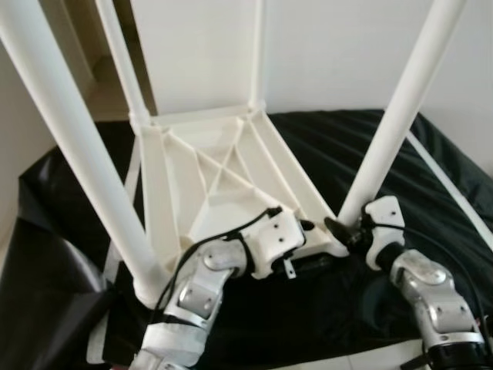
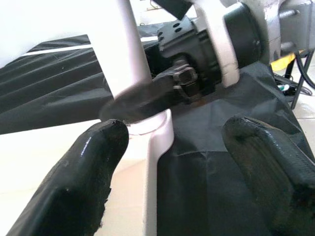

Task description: Building children table

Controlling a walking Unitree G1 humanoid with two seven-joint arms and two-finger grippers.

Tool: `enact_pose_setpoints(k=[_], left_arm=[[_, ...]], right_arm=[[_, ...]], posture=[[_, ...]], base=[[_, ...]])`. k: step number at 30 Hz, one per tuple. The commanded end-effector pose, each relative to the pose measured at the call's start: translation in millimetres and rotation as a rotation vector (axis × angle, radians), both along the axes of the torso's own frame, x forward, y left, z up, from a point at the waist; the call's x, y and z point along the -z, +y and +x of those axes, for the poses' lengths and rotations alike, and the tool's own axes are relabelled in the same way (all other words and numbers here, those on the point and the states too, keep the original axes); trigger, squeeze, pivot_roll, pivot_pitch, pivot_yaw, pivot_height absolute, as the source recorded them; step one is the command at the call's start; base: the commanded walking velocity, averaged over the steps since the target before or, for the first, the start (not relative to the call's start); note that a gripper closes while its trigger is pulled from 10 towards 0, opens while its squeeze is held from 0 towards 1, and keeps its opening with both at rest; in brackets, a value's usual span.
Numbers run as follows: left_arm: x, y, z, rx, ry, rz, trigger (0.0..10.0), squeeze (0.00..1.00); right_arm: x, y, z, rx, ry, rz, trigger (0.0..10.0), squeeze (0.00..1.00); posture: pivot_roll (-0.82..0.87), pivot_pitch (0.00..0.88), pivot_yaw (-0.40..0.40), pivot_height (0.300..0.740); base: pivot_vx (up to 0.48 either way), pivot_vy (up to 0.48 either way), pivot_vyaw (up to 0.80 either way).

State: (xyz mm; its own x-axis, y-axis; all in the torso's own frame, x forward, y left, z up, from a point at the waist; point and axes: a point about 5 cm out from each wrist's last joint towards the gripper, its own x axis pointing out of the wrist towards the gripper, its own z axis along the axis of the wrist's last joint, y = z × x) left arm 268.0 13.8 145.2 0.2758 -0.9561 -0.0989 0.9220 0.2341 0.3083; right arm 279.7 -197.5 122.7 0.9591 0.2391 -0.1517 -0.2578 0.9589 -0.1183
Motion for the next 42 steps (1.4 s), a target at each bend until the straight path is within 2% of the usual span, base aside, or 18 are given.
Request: enact_pose_setpoints(k=[1,2,3,8,9,10,13,16,27,28,29,30,34,42], left_arm=[[-0.7,2.0,5.0,-0.142,-0.027,-0.033,10.0,0.00],[-0.7,2.0,5.0,-0.142,-0.027,-0.033,10.0,0.00],[-0.7,1.8,4.5,-0.141,-0.026,-0.033,10.0,0.00],[-0.7,1.4,4.1,-0.138,-0.026,-0.032,10.0,0.00],[-0.8,1.5,4.0,-0.139,-0.026,-0.033,10.0,0.00],[-0.8,1.5,4.0,-0.139,-0.026,-0.033,10.0,0.00],[-0.7,2.1,4.0,-0.142,-0.025,-0.032,10.0,0.00],[-0.3,2.1,3.4,-0.141,-0.023,-0.031,10.0,0.00],[-0.2,0.7,3.7,-0.134,-0.024,-0.030,10.0,0.00],[-0.3,0.6,3.7,-0.133,-0.023,-0.031,10.0,0.00],[-0.3,0.6,3.7,-0.133,-0.023,-0.031,10.0,0.00],[-0.3,0.5,3.6,-0.132,-0.024,-0.031,10.0,0.00],[-0.2,0.5,3.2,-0.130,-0.023,-0.031,10.0,0.00],[-0.4,0.8,3.1,-0.130,-0.025,-0.030,10.0,0.00]], right_arm=[[20.6,-6.7,-6.4,0.148,0.118,0.009,10.0,0.00],[20.6,-6.7,-6.4,0.148,0.118,0.009,10.0,0.00],[23.1,1.2,-8.2,0.218,0.131,0.044,10.0,0.00],[25.6,14.6,-12.4,0.304,0.141,0.086,10.0,0.00],[26.9,22.9,-16.0,0.334,0.146,0.105,10.0,0.00],[26.9,22.9,-16.0,0.334,0.146,0.105,10.0,0.00],[26.2,39.1,-23.3,0.330,0.147,0.138,10.0,0.00],[22.7,46.9,-27.5,0.310,0.142,0.151,10.0,0.00],[16.8,45.7,-33.8,0.306,0.136,0.132,10.0,0.00],[16.0,45.5,-35.3,0.304,0.134,0.128,10.0,0.05],[16.0,45.5,-35.3,0.304,0.134,0.128,10.0,0.05],[14.4,45.0,-36.0,0.299,0.122,0.131,10.0,1.00],[8.0,44.4,-36.7,0.261,0.076,0.148,10.0,1.00],[1.1,28.5,-35.9,0.189,0.026,0.153,10.0,1.00]], posture=[[-0.07,0.000,-0.015,0.740],[-0.07,0.000,-0.015,0.740],[-0.07,0.000,-0.015,0.740],[-0.07,0.001,-0.016,0.740],[-0.07,0.002,-0.018,0.740],[-0.07,0.002,-0.018,0.740],[-0.07,0.004,-0.018,0.740],[-0.07,0.005,-0.015,0.740],[-0.08,0.007,-0.014,0.740],[-0.08,0.007,-0.011,0.740],[-0.08,0.007,-0.011,0.740],[-0.08,0.007,-0.012,0.740],[-0.08,0.006,-0.011,0.740],[-0.08,0.004,-0.010,0.740]], base=[[0.000,0.000,0.00],[0.000,0.000,0.00],[0.000,0.000,0.00],[0.000,0.000,0.00],[0.000,0.000,0.00],[0.000,0.000,0.00],[0.000,0.000,0.00],[0.000,0.000,0.00],[0.000,0.000,0.00],[0.000,0.000,0.00],[0.000,0.000,0.00],[0.000,0.000,0.00],[0.000,0.000,0.00],[0.000,0.000,0.00]])
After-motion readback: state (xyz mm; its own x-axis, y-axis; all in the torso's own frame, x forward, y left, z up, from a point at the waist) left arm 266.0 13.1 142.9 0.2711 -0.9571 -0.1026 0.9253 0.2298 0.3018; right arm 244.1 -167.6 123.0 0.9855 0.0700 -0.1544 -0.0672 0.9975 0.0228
